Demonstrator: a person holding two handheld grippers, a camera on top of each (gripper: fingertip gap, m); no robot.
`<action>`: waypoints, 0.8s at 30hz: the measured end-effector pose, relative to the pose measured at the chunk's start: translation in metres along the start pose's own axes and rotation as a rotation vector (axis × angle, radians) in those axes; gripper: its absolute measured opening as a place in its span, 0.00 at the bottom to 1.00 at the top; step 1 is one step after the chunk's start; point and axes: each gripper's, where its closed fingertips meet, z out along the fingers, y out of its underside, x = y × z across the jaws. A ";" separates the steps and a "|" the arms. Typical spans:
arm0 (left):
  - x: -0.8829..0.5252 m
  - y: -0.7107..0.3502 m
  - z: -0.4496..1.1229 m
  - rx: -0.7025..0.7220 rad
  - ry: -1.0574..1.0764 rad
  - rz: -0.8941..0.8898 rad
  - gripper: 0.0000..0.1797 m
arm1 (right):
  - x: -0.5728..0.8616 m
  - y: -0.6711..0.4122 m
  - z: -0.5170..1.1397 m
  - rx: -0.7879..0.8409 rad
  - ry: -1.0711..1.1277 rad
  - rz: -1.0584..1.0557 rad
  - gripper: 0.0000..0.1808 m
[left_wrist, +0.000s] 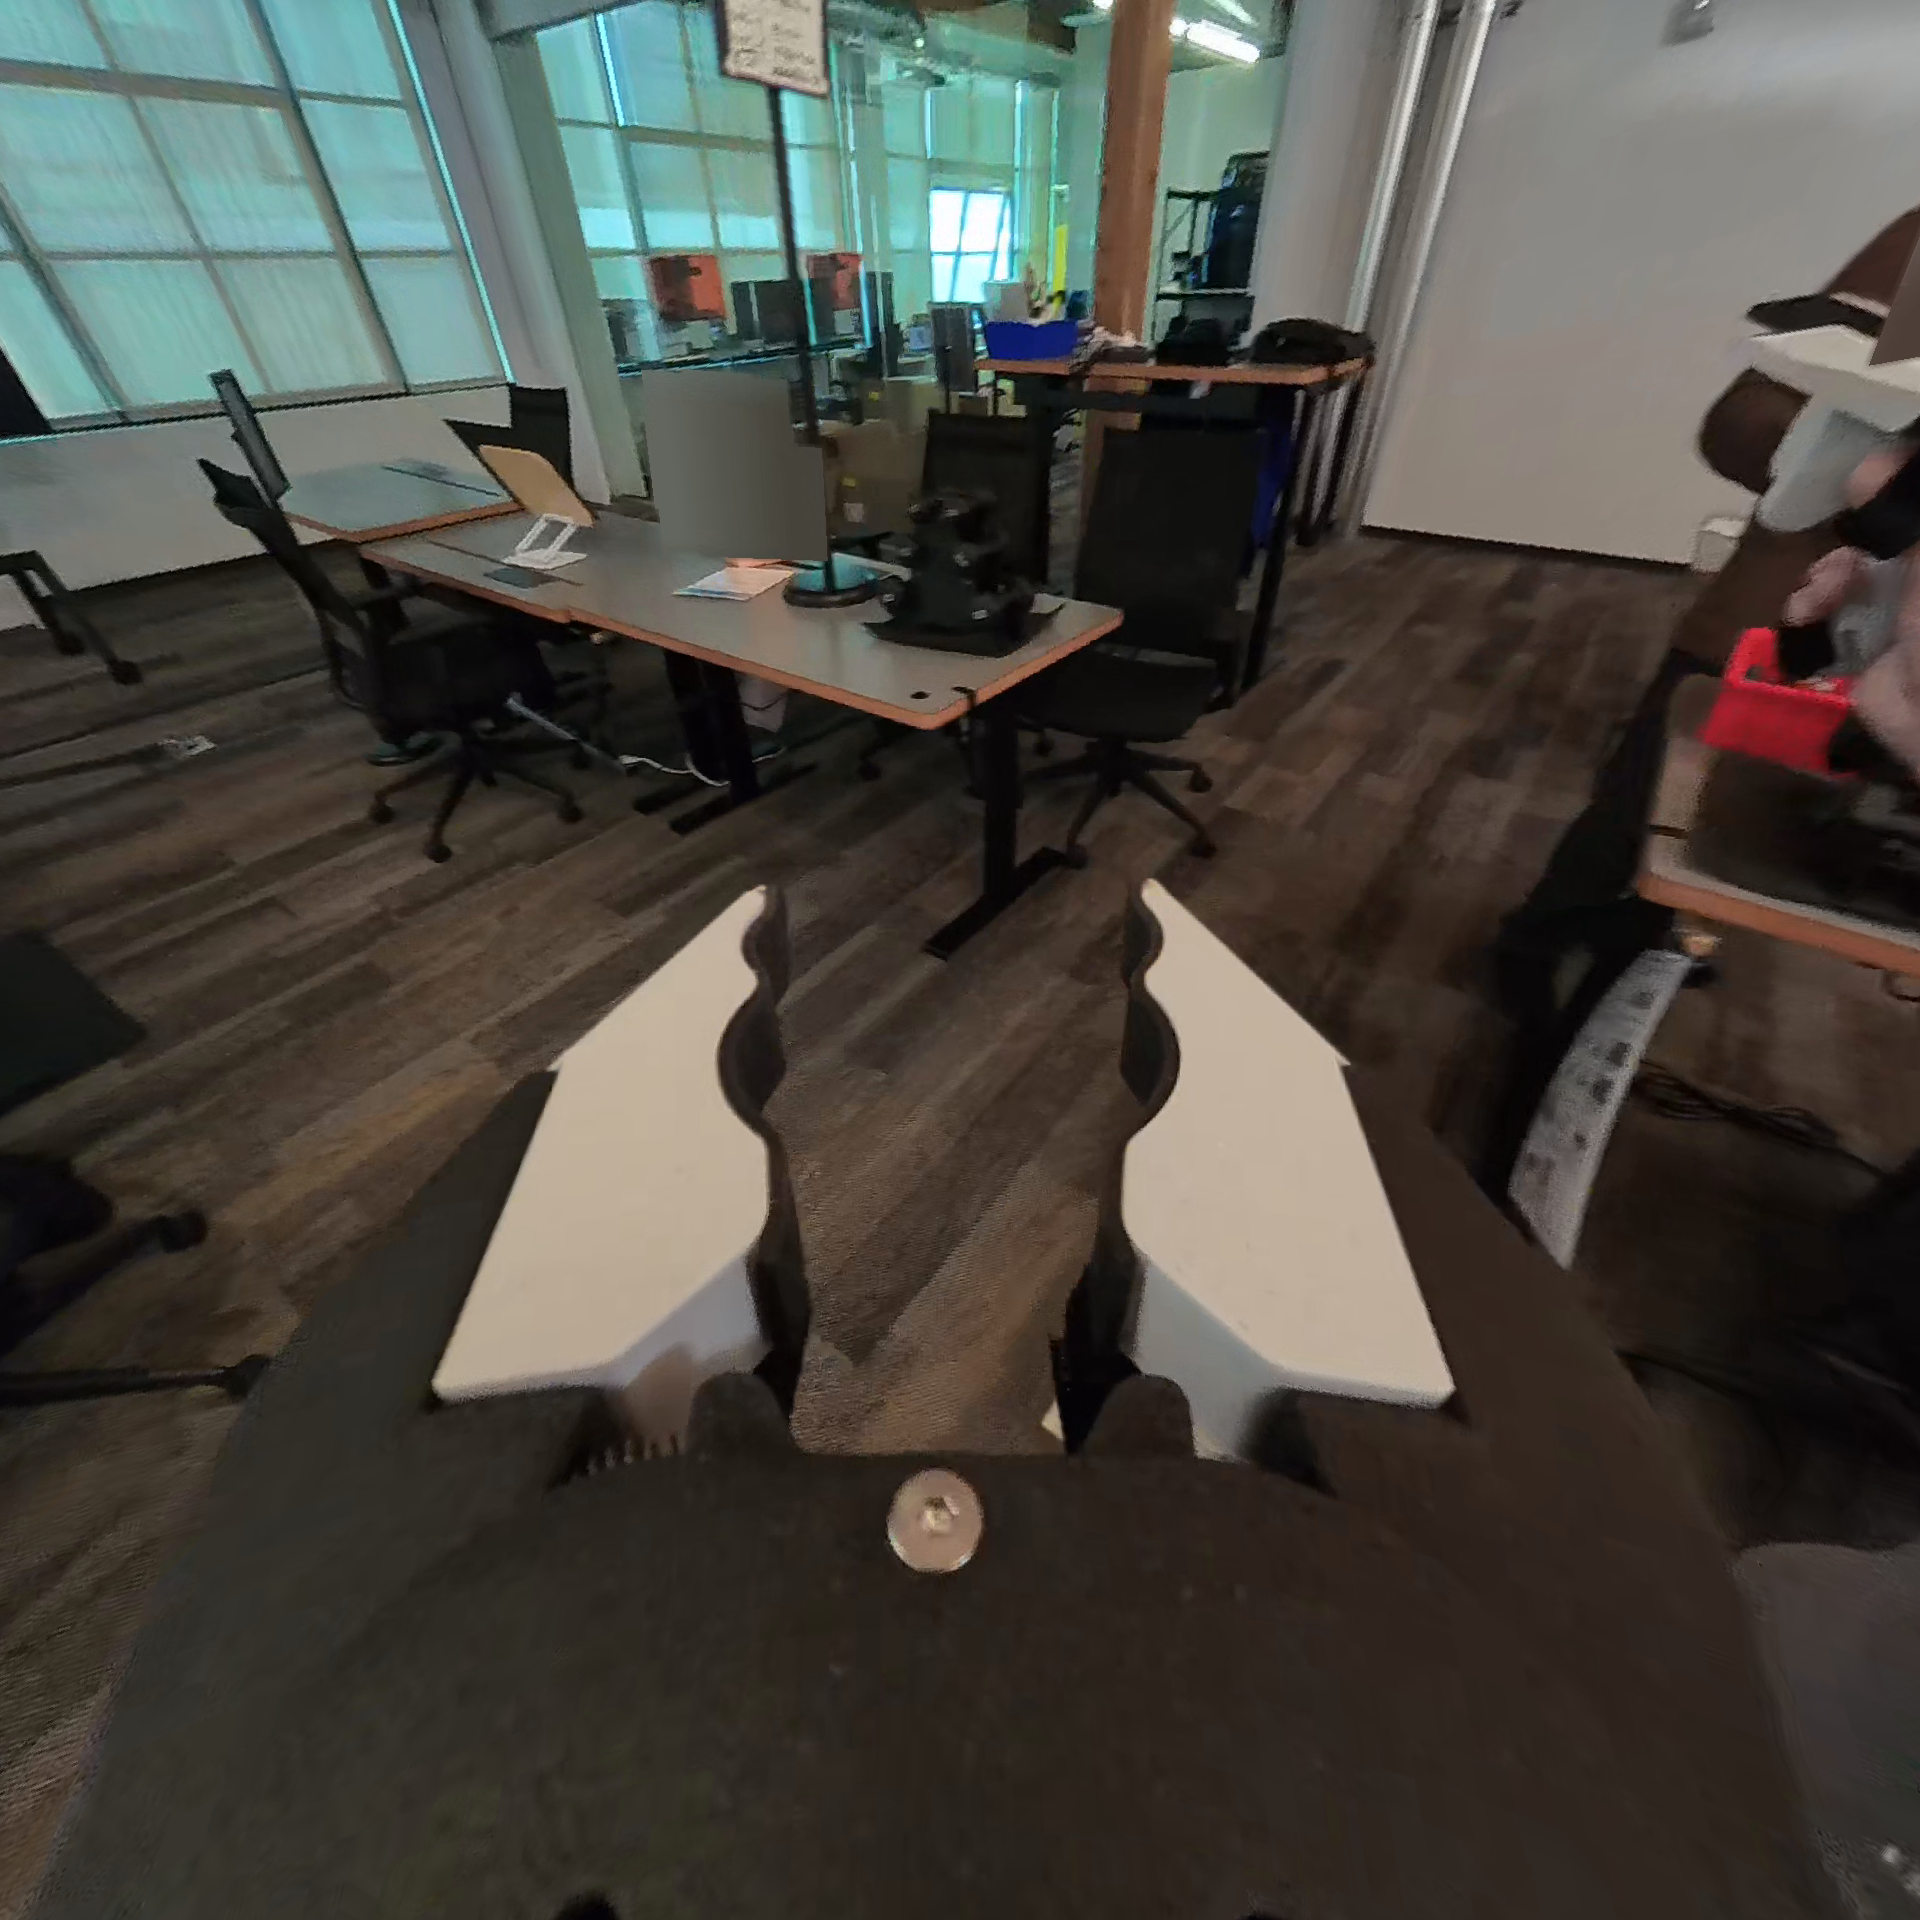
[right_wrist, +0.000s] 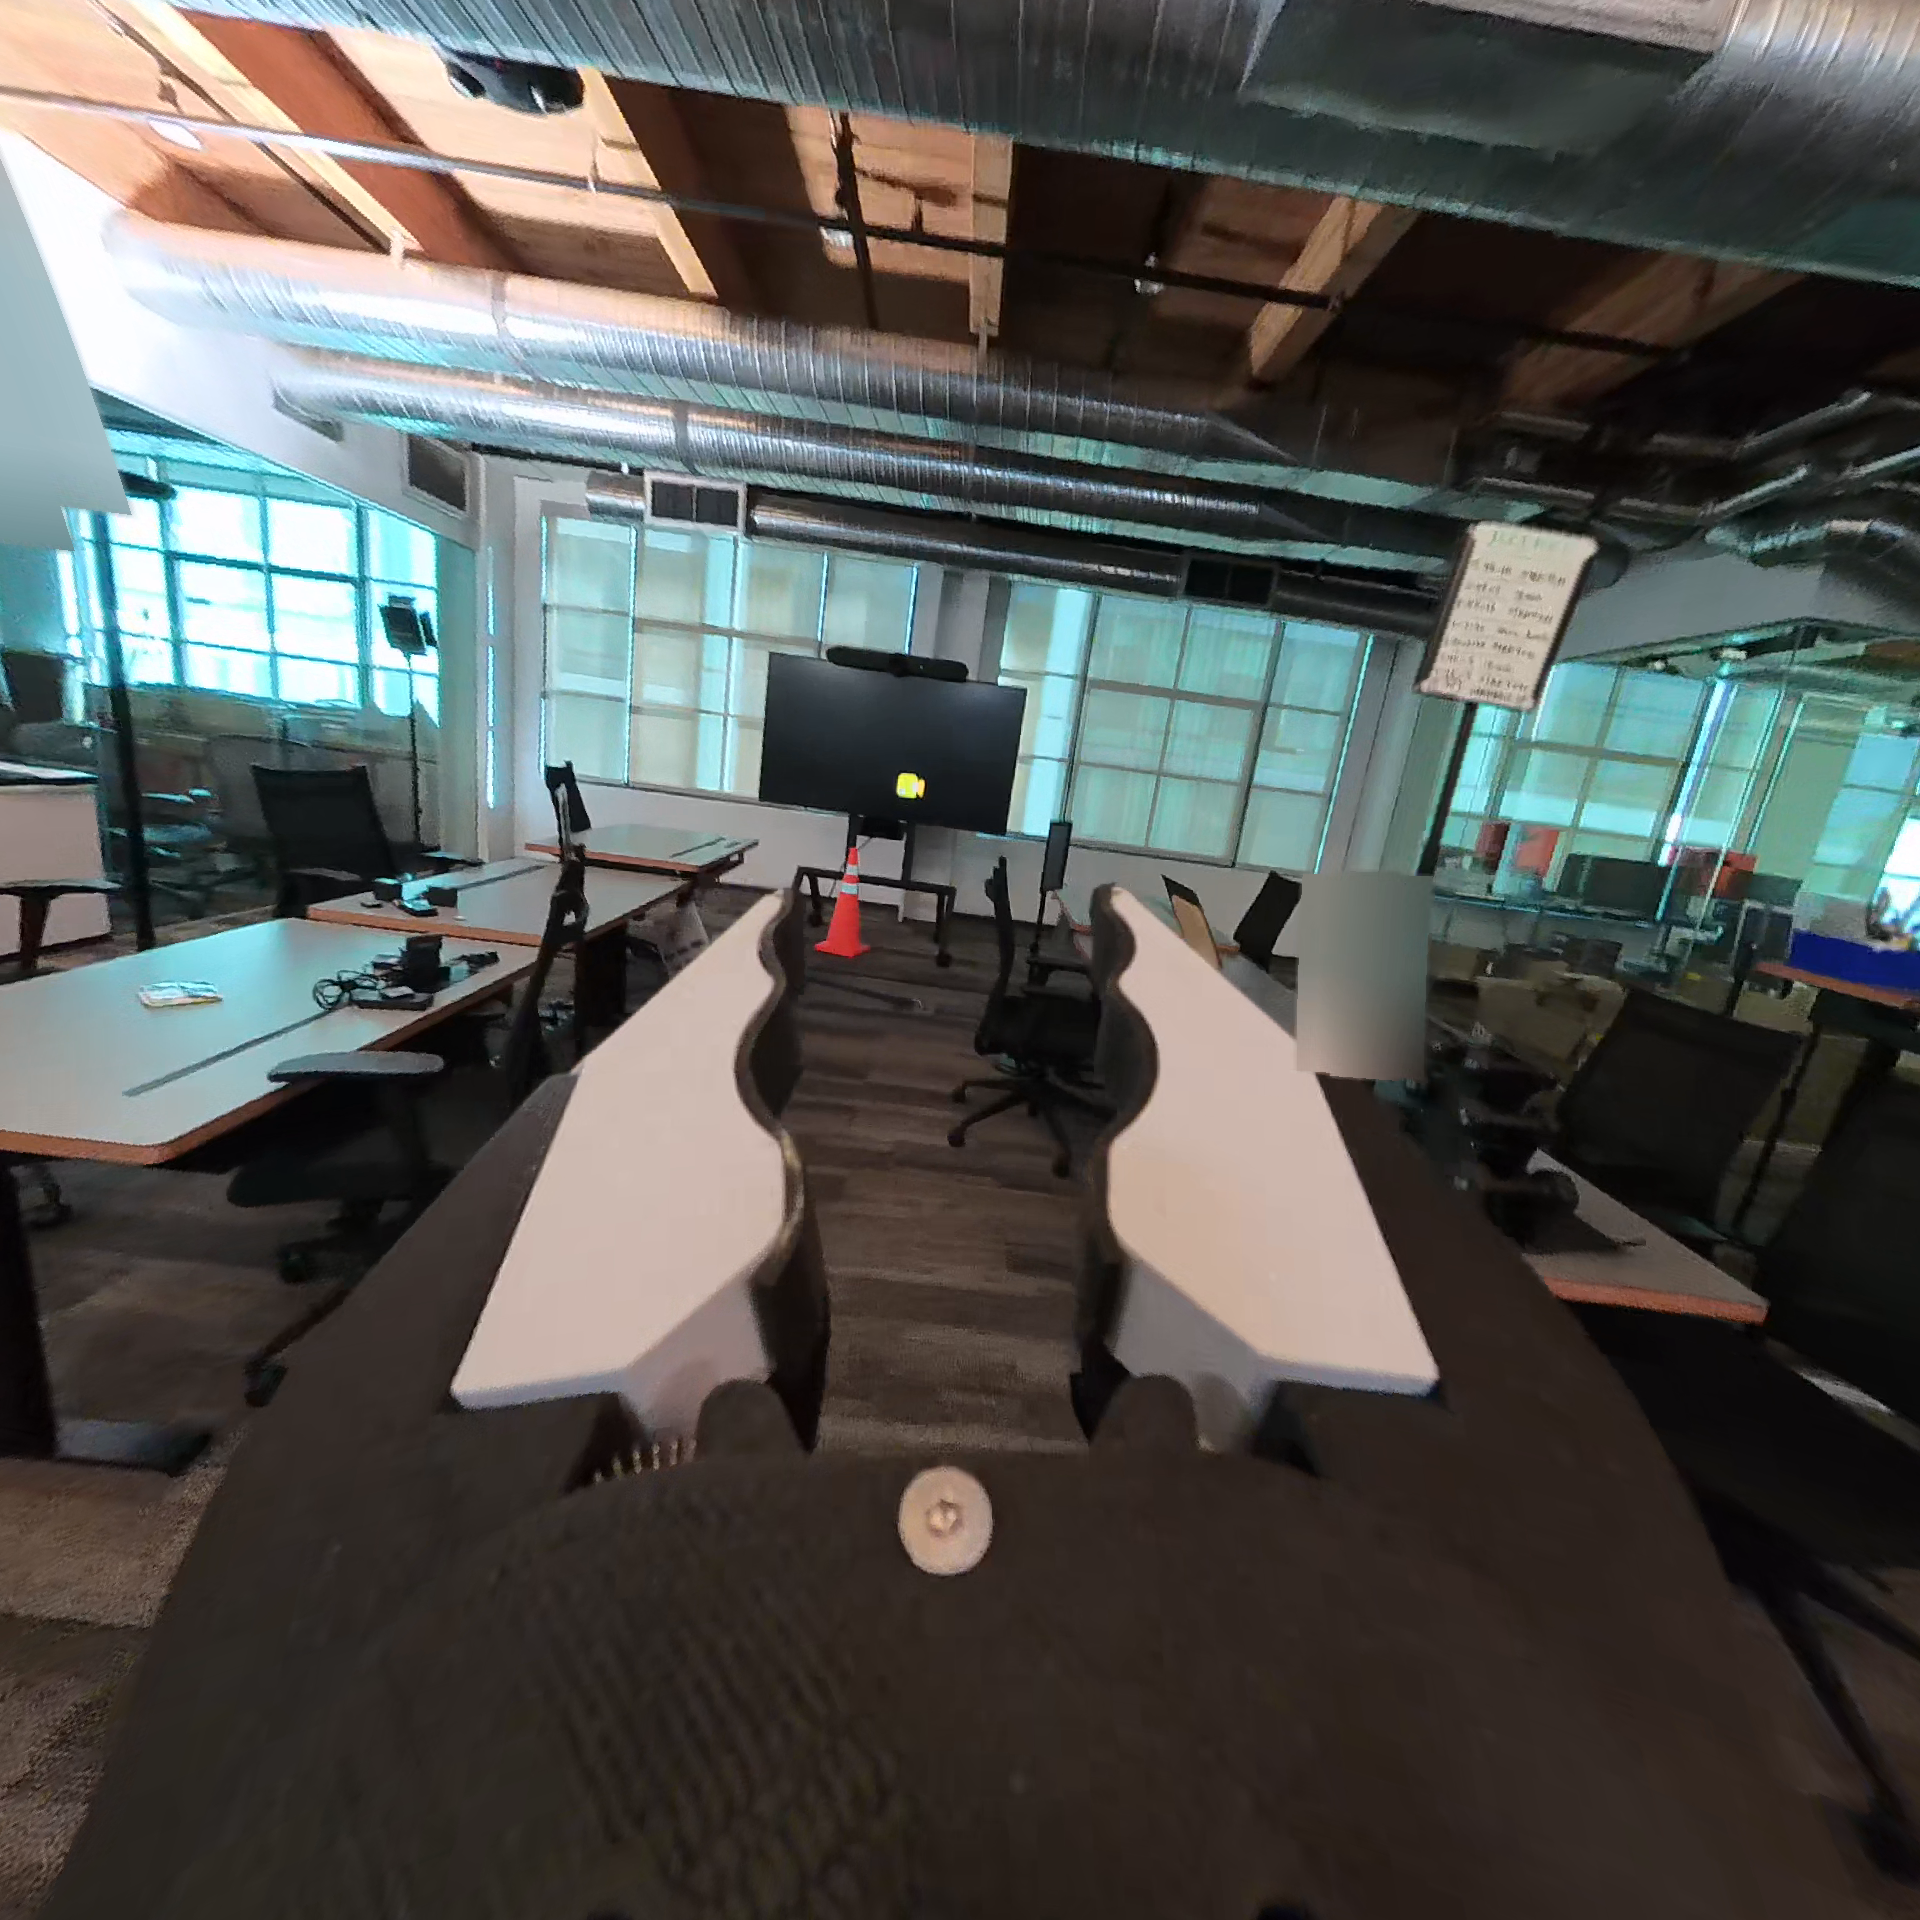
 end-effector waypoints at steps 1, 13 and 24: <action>-0.020 0.001 0.014 -0.005 -0.011 0.004 0.35 | -0.001 0.008 0.017 -0.017 0.001 0.002 0.30; -0.254 0.000 0.227 -0.014 0.004 -0.083 0.32 | 0.045 0.130 0.300 -0.182 0.030 -0.175 0.30; -0.405 0.010 0.375 -0.065 0.037 -0.009 0.37 | 0.065 0.208 0.510 -0.248 -0.003 -0.199 0.34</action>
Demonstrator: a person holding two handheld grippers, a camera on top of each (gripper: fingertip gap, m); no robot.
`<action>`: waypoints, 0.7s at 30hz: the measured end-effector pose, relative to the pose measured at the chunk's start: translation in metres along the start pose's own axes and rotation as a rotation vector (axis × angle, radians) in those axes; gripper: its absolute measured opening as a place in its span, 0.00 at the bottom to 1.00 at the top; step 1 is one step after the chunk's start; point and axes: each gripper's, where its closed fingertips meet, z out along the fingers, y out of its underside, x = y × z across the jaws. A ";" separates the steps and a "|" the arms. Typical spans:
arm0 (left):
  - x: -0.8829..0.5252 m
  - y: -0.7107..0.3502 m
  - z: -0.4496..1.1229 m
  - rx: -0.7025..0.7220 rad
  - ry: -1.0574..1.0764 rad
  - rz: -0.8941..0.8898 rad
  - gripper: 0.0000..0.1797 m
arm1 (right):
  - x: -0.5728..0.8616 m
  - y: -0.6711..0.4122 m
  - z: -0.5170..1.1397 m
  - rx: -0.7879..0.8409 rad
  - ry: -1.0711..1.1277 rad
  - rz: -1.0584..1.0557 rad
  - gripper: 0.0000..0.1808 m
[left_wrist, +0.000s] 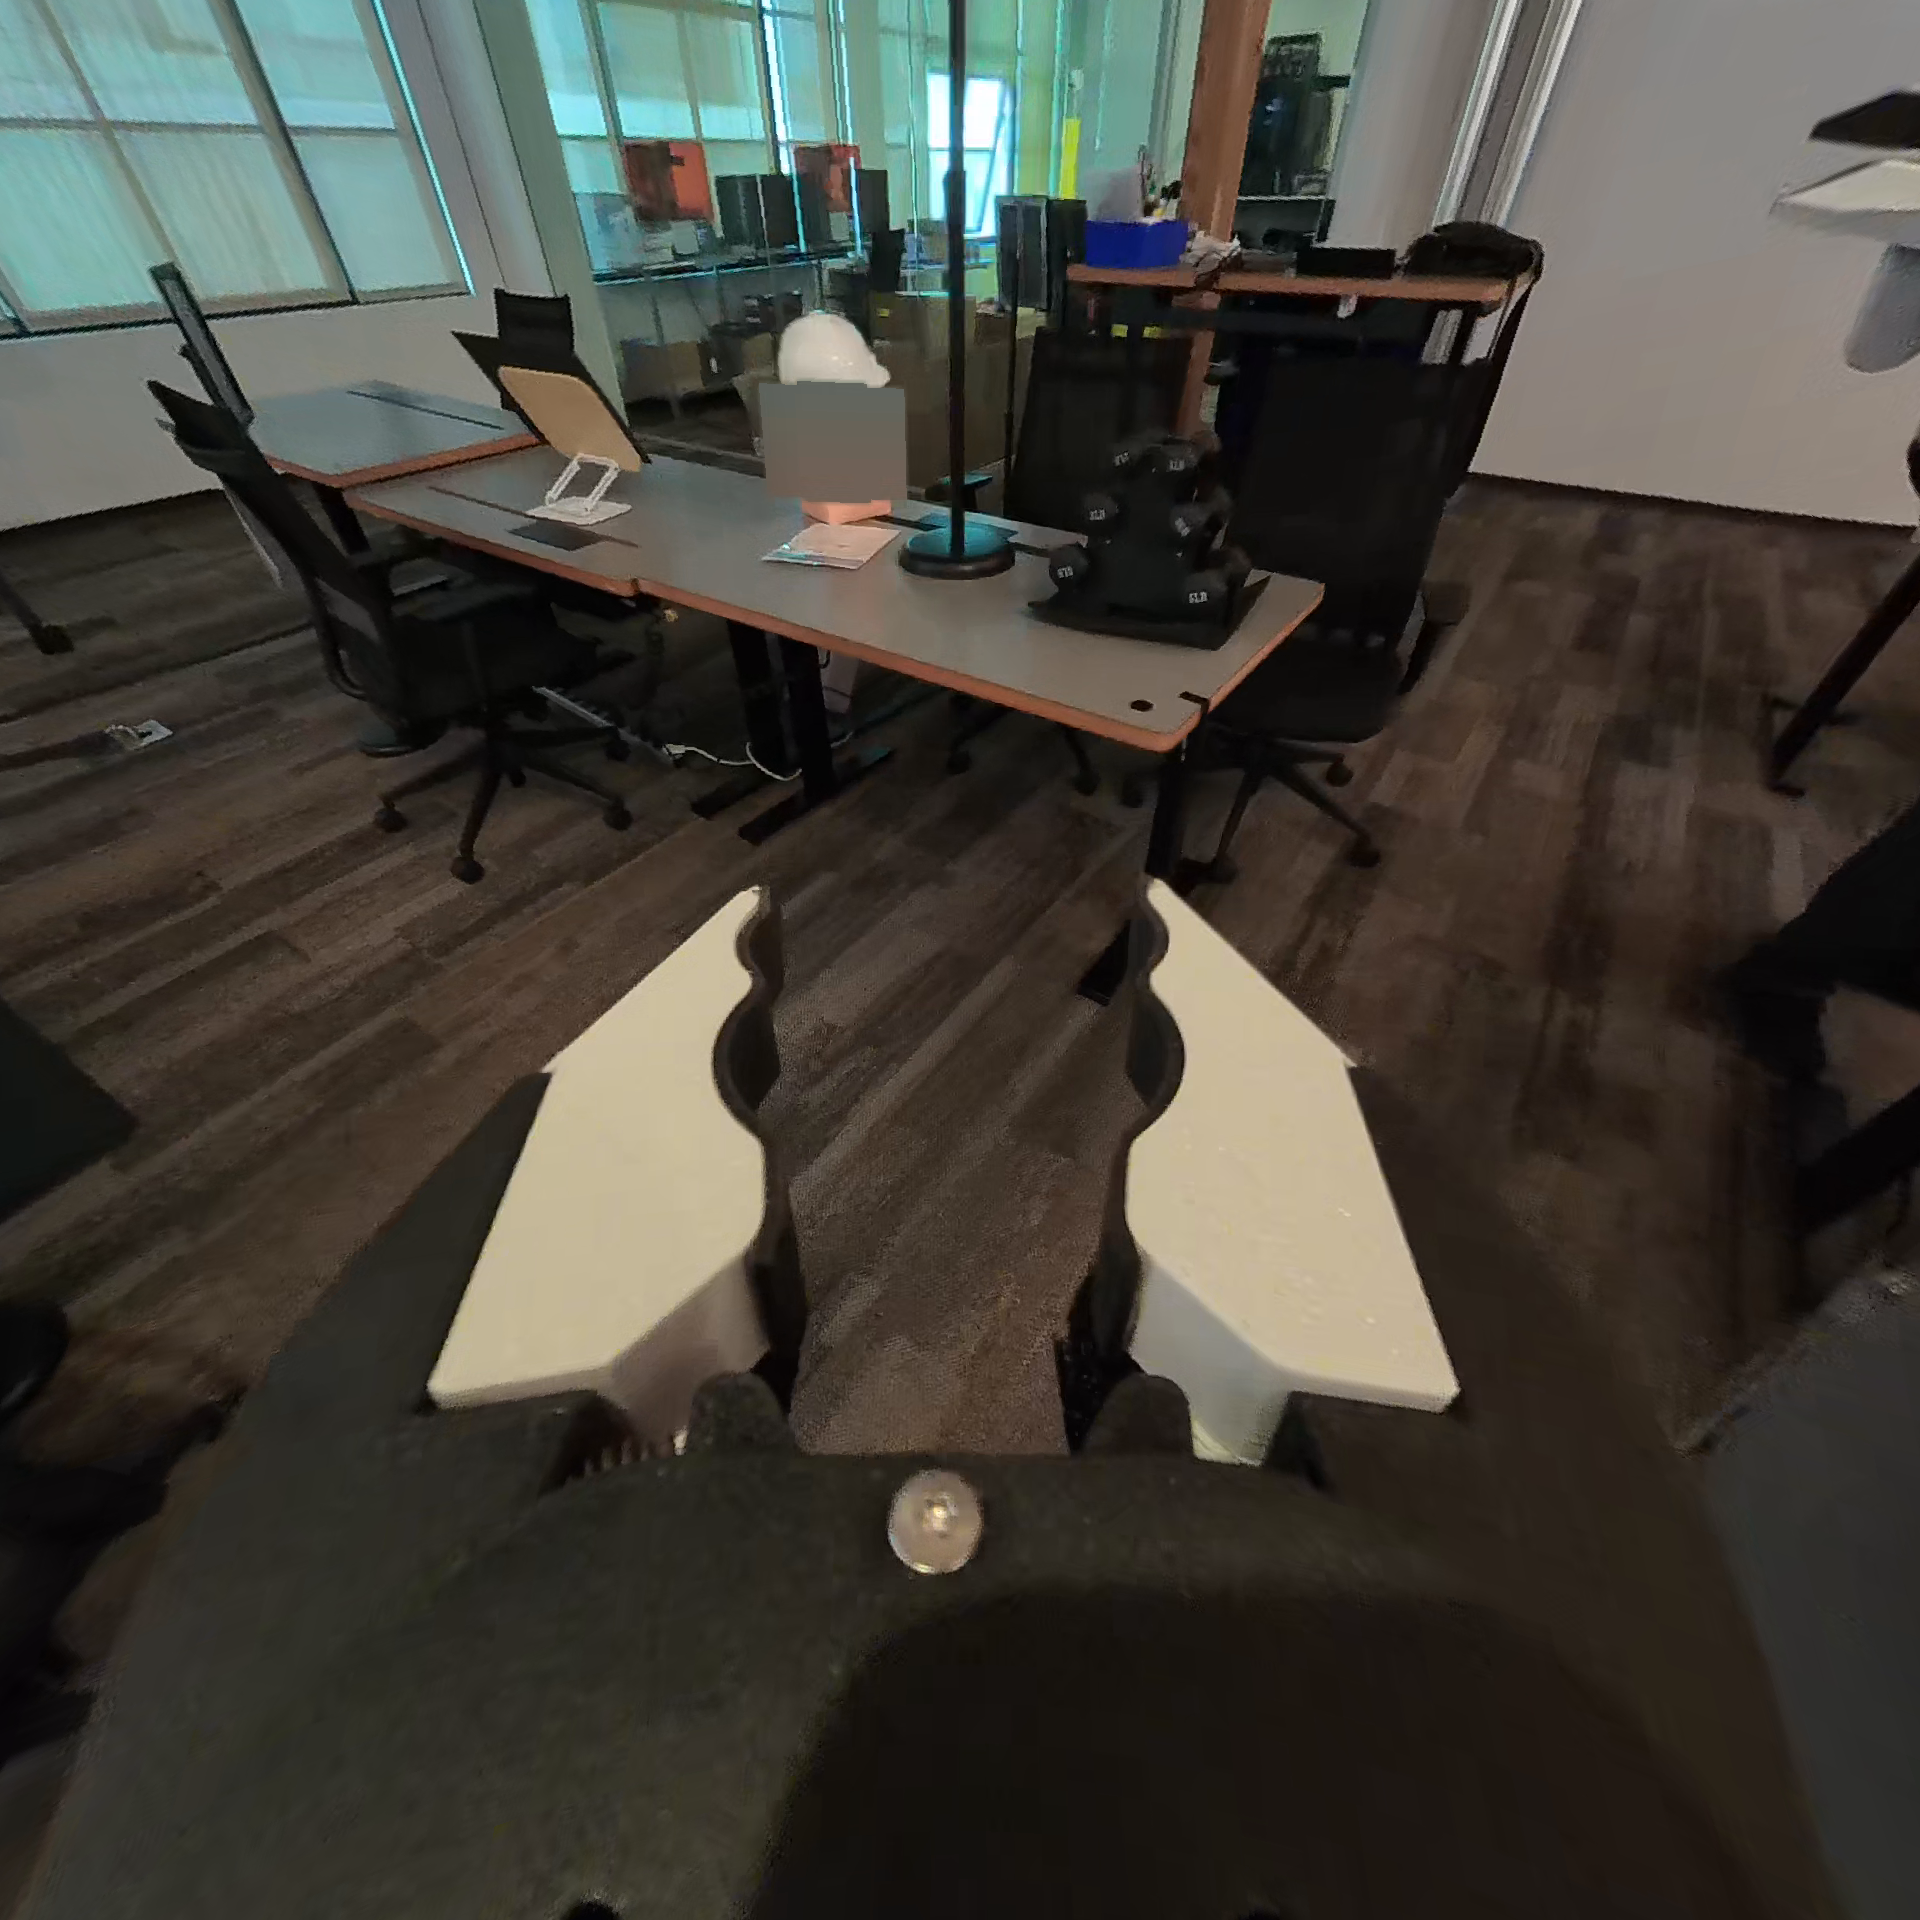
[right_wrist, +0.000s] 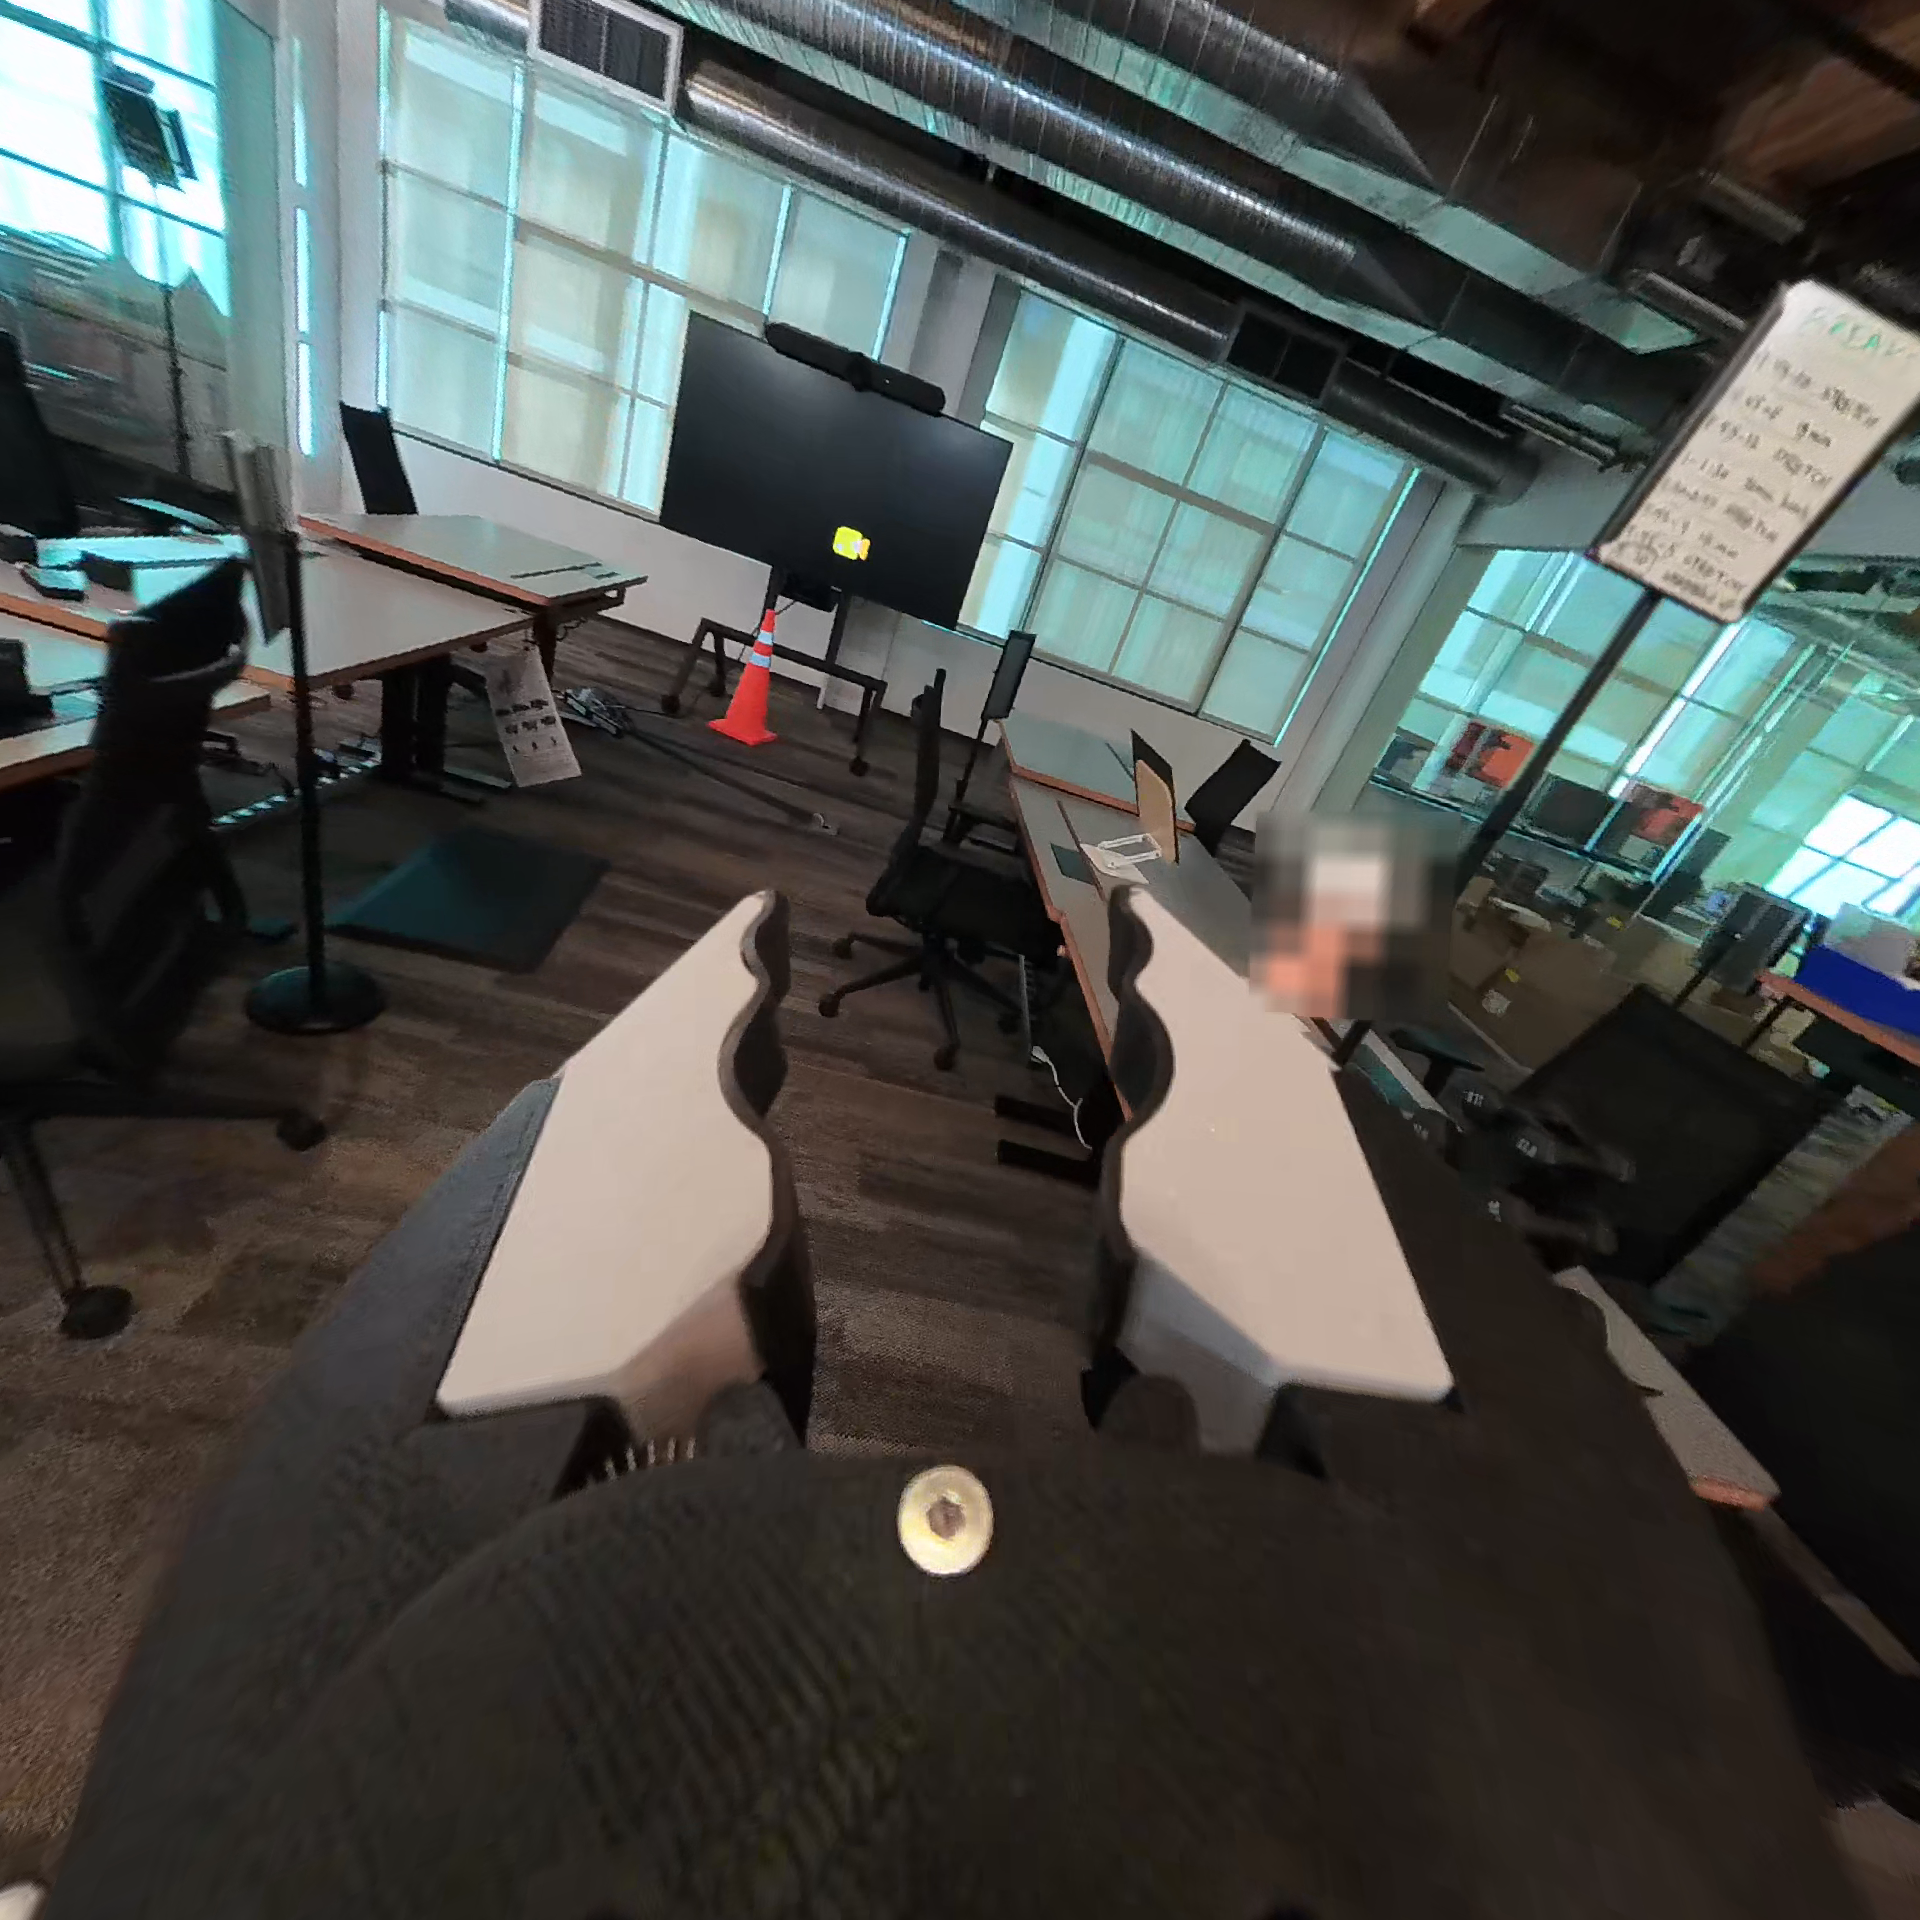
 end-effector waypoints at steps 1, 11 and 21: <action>-0.018 -0.002 0.014 0.001 0.013 0.002 0.37 | 0.002 0.009 0.016 -0.007 0.016 0.010 0.34; -0.158 -0.081 0.225 0.052 0.343 0.080 0.35 | 0.033 0.059 0.147 -0.145 0.217 0.049 0.34; -0.178 -0.115 0.451 0.094 0.542 -0.092 0.33 | 0.119 0.109 0.188 -0.275 0.448 -0.007 0.33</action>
